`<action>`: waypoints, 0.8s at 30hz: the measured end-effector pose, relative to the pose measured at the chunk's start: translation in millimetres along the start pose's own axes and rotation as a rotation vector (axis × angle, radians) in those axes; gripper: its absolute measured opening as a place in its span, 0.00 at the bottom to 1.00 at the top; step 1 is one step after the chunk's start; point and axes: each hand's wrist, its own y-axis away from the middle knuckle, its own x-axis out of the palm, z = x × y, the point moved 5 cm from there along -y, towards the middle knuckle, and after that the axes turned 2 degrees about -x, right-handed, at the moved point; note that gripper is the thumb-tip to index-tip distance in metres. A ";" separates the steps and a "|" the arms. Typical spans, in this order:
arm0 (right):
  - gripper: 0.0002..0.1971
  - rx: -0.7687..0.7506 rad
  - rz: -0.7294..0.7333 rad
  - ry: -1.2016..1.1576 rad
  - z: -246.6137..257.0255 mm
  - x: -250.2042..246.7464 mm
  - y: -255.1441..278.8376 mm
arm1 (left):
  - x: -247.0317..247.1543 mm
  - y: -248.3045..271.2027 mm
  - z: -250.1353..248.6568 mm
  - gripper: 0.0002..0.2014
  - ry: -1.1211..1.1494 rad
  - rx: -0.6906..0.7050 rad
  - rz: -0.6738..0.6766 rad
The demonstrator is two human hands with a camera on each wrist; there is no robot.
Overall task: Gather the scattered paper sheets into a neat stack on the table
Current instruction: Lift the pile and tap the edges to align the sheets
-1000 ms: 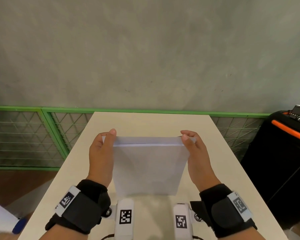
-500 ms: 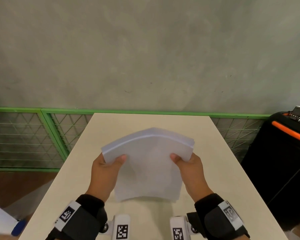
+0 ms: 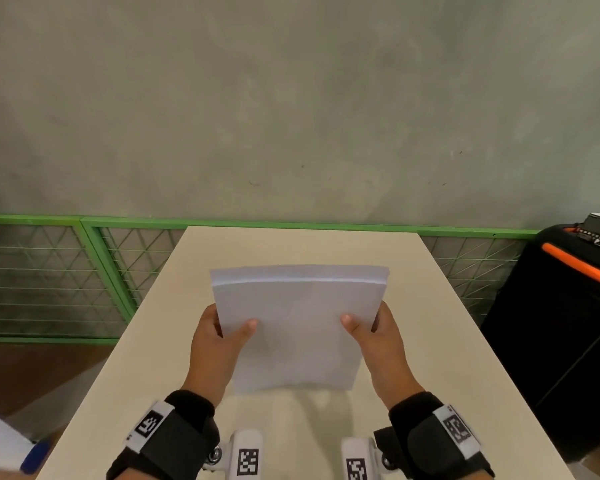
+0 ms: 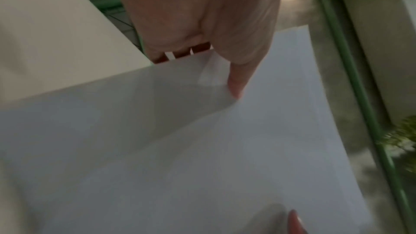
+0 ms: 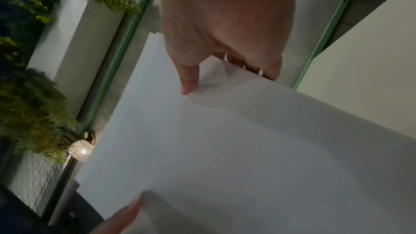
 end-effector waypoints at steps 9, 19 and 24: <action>0.44 -0.051 0.080 -0.056 -6.2 2.0 -7.2 | 3.6 -8.9 2.6 0.33 -0.027 0.019 0.083; 0.26 -0.055 0.105 0.051 -8.4 7.6 -14.1 | 10.2 -16.4 10.0 0.10 -0.032 0.000 0.056; 0.11 -0.011 0.050 0.095 -8.6 1.0 -11.2 | 9.1 -7.3 10.0 0.10 -0.002 -0.007 0.032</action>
